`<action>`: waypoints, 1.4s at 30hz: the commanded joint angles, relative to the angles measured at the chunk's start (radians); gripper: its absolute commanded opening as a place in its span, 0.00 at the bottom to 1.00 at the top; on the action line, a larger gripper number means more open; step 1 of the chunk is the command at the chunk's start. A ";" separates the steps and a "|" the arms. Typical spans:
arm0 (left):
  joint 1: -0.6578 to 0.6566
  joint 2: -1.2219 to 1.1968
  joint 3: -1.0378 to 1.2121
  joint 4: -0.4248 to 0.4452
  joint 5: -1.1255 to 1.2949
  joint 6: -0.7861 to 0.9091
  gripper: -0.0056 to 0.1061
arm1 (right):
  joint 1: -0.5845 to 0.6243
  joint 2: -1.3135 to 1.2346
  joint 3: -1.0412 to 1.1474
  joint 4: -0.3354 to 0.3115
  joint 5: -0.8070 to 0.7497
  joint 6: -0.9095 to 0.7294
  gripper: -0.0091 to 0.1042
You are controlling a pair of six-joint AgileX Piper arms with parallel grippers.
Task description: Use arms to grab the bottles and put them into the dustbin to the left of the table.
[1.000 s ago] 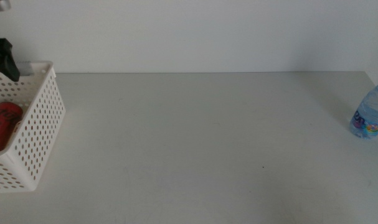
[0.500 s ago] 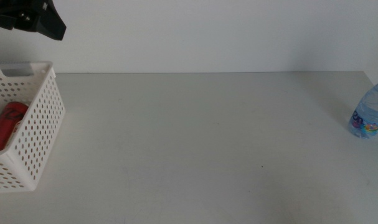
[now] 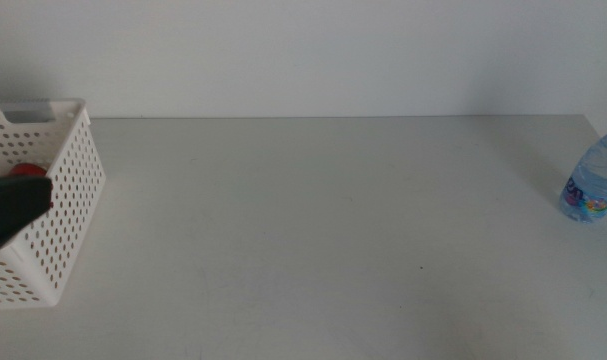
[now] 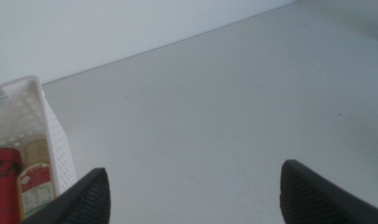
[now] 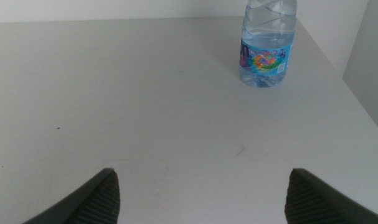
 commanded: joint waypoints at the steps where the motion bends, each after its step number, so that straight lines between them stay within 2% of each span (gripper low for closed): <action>1: -0.007 -0.096 0.070 -0.069 -0.103 -0.024 0.89 | -0.005 -0.022 -0.006 -0.012 -0.061 -0.009 0.68; 4: -0.007 -0.191 0.175 -0.126 -0.123 -0.016 0.89 | -0.005 -0.022 -0.006 -0.012 -0.061 -0.009 0.68; 7: -0.007 -0.243 0.250 -0.134 -0.125 -0.016 0.89 | -0.005 -0.022 -0.006 -0.012 -0.061 -0.009 0.68; 11: -0.007 -0.242 0.278 -0.151 -0.124 -0.011 0.89 | -0.005 -0.022 -0.006 -0.012 -0.061 -0.009 0.68; 14: -0.008 -0.239 0.278 -0.194 -0.126 0.054 0.89 | -0.005 -0.022 -0.006 -0.012 -0.061 -0.009 0.68; 18: -0.103 -0.239 0.278 -0.217 -0.180 0.145 0.89 | -0.005 -0.022 -0.006 -0.012 -0.061 -0.009 0.68; 21: -0.208 -0.242 0.278 -0.179 -0.262 0.149 0.89 | -0.005 -0.022 -0.006 -0.012 -0.061 -0.009 0.68; 25: -0.332 -0.242 0.280 -0.058 -0.391 0.149 0.89 | -0.005 -0.022 -0.006 -0.012 -0.061 -0.009 0.68; 28: -0.386 -0.241 0.283 0.002 -0.440 0.136 0.89 | -0.005 -0.022 -0.006 -0.012 -0.061 -0.009 0.68; 34: -0.393 -0.241 0.284 0.007 -0.447 0.101 0.89 | -0.005 -0.022 -0.006 -0.012 -0.061 -0.009 0.68; 39: -0.393 -0.252 0.319 0.091 -0.477 -0.014 0.89 | -0.005 -0.022 -0.006 -0.012 -0.061 -0.009 0.68; 42: -0.393 -0.272 0.380 0.104 -0.532 -0.092 0.89 | -0.005 -0.022 -0.006 -0.012 -0.061 -0.009 0.68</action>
